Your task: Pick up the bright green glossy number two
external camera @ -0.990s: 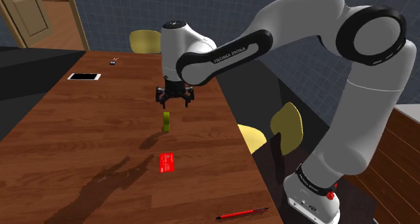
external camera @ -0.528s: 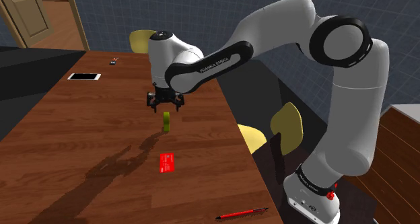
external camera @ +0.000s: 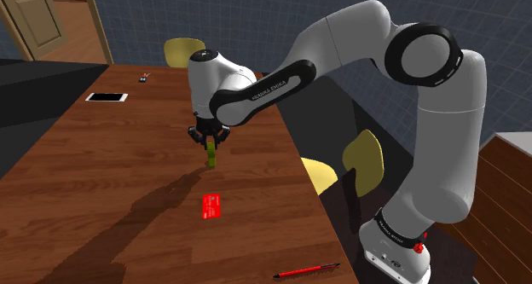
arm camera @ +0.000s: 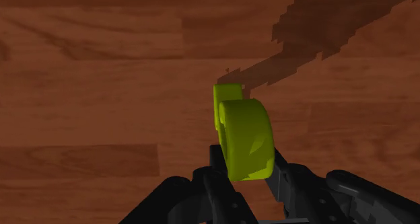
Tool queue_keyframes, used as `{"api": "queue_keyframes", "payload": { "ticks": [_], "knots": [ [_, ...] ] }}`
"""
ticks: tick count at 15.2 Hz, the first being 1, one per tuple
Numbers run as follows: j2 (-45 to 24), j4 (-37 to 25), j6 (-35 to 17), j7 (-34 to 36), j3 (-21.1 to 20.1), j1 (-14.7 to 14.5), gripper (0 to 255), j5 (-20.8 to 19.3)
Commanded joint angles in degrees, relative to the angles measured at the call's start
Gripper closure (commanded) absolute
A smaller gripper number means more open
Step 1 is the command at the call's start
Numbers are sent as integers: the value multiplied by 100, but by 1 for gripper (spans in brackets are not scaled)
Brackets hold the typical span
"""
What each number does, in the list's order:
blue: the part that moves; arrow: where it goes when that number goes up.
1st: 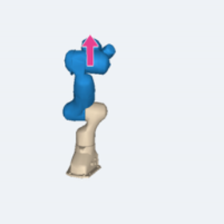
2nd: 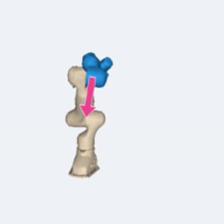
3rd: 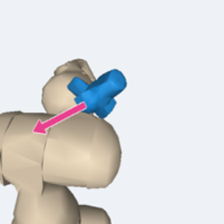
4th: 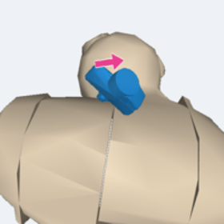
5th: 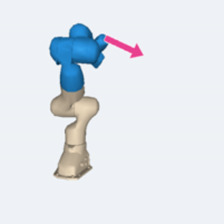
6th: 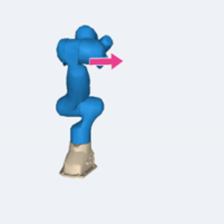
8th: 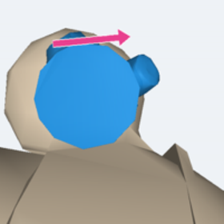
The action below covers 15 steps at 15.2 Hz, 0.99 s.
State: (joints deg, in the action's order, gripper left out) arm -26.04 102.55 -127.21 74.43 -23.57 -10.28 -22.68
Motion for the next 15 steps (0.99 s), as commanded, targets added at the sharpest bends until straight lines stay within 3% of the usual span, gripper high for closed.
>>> {"api": "queue_keyframes", "payload": {
  "ticks": [1,7,15],
  "knots": [
    [-7,3,-4,2,1,-2,255,-1],
    [2,9,-1,1,-2,0,255,3],
    [307,-188,461,-185,-108,61,255,219]
  ]
}}
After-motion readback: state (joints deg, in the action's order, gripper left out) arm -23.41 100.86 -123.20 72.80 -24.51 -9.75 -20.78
